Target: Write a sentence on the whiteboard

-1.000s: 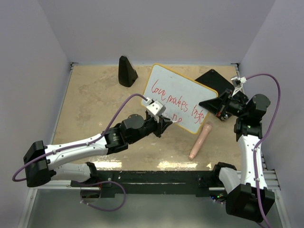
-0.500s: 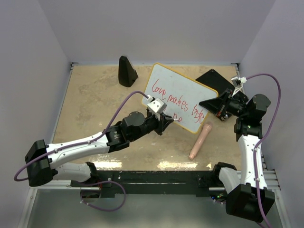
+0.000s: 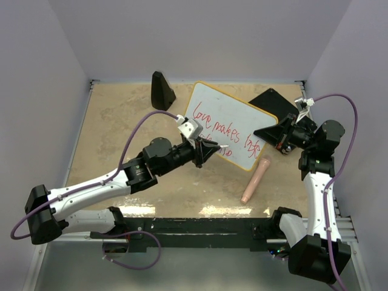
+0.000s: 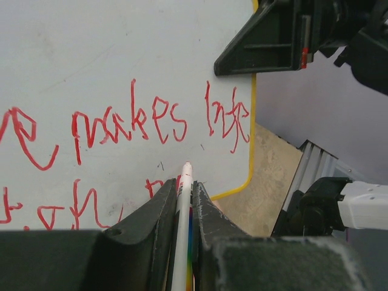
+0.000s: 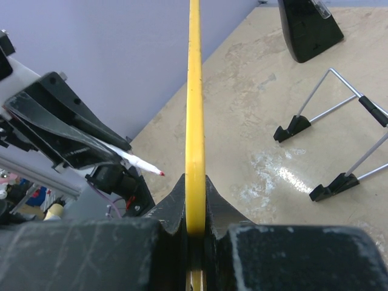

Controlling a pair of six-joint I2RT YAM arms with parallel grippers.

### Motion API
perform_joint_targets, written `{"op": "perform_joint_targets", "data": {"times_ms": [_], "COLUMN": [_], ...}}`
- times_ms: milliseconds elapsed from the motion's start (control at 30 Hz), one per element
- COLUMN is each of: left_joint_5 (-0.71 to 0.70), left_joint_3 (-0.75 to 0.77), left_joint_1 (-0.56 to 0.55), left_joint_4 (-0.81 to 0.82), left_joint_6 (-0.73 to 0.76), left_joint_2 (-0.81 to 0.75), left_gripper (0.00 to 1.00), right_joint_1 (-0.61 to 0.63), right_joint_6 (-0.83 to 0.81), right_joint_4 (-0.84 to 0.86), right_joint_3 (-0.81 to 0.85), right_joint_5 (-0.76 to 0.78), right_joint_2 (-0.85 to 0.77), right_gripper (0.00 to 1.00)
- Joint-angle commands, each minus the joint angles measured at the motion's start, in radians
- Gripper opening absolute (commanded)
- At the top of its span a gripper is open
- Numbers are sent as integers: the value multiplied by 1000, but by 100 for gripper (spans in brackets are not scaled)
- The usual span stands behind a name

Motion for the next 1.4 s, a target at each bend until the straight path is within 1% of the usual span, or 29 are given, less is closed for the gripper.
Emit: {"op": "perform_joint_targets", "data": {"times_ms": [0,100,433,667,833,967,1167,1367], "left_joint_5": [117,140,129,103,140,177,148,97], "left_joint_3": [-13,-21,54,116,136,96,55,13], "left_joint_1": [25,27,38,65,71,67,-8,-67], "left_joint_4": [79,90,-48,-86,-96,-85,-27,15], "left_joint_6": [-36,-40,-11,-31,-21,-27,-13,56], "left_joint_2": [-55,-72,-178,-212,-180,-129,-78,-45], "left_gripper": [0,0,0,0,0,0,0,0], "right_joint_1": [0,0,-1,0,0,0,0,-1], "right_joint_6": [26,26,26,27,29,30,32,30], "right_joint_4": [63,60,63,65,65,66,70,73], "right_joint_3": [47,47,49,46,49,46,43,40], "right_joint_5": [-9,-9,-9,-8,-9,-8,-5,-3], "right_joint_2": [-33,-36,-35,-40,-40,-46,-40,-36], "right_gripper": [0,0,0,0,0,0,0,0]}}
